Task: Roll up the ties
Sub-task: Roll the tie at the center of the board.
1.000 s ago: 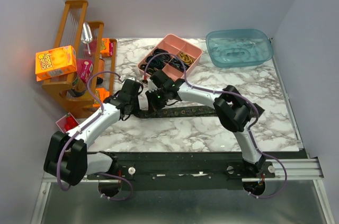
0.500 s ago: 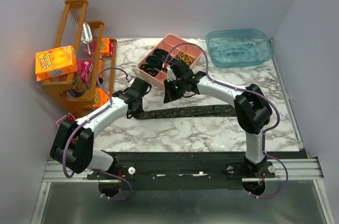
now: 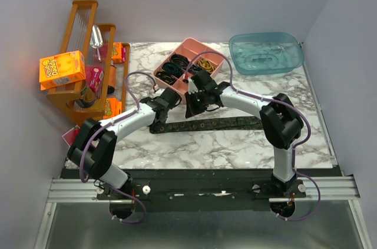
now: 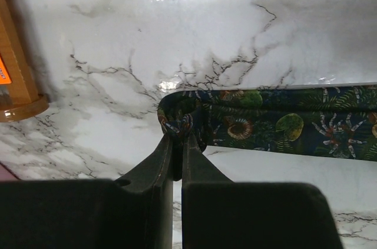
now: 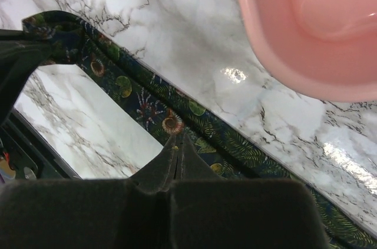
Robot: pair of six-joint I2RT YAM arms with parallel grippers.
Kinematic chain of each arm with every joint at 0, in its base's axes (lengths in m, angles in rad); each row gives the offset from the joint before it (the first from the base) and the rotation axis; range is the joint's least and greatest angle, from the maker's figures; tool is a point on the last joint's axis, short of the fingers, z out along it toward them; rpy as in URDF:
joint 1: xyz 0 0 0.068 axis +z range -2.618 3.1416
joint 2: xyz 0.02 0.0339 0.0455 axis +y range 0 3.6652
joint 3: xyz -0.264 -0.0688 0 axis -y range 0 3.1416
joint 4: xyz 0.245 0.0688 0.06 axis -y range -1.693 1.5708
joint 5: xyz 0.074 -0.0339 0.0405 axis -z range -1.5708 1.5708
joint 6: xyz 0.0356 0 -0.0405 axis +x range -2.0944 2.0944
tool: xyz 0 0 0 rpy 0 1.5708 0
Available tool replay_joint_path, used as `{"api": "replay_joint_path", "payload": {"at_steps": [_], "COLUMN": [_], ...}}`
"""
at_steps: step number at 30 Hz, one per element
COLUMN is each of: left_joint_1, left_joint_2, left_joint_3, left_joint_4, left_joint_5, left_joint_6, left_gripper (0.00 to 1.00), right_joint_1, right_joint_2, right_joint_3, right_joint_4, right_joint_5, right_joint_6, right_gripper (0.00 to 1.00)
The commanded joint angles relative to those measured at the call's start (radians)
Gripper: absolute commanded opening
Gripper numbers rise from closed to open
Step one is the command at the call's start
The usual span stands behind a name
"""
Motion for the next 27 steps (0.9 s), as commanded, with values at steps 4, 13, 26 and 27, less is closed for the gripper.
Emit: {"api": "replay_joint_path", "payload": {"at_steps": [4,13,26,27], "left_joint_1": [-0.074,-0.136,-0.157,-0.156], "left_joint_2": [0.07,0.147,0.138,0.135], "left_joint_3": [0.044,0.094,0.087,0.081], "left_joint_4": [-0.022,-0.028,0.053,0.065], "left_joint_5": [-0.055,-0.061,0.015,0.026], "left_joint_6": [-0.006,-0.022,-0.039,-0.041], "left_gripper": [0.0,0.03,0.37,0.38], "right_joint_1": [-0.009,-0.01,-0.01,-0.01], "right_joint_2": [-0.028,-0.017,-0.007,-0.002], "right_joint_3": [-0.011,-0.017,-0.029,-0.029], "right_joint_4": [-0.012,-0.008,-0.001,-0.002], "right_joint_5": [0.028,0.025,0.023,0.023], "right_joint_6": [-0.013,-0.013,-0.015,-0.015], "right_gripper": [0.01,0.01,0.01,0.01]}}
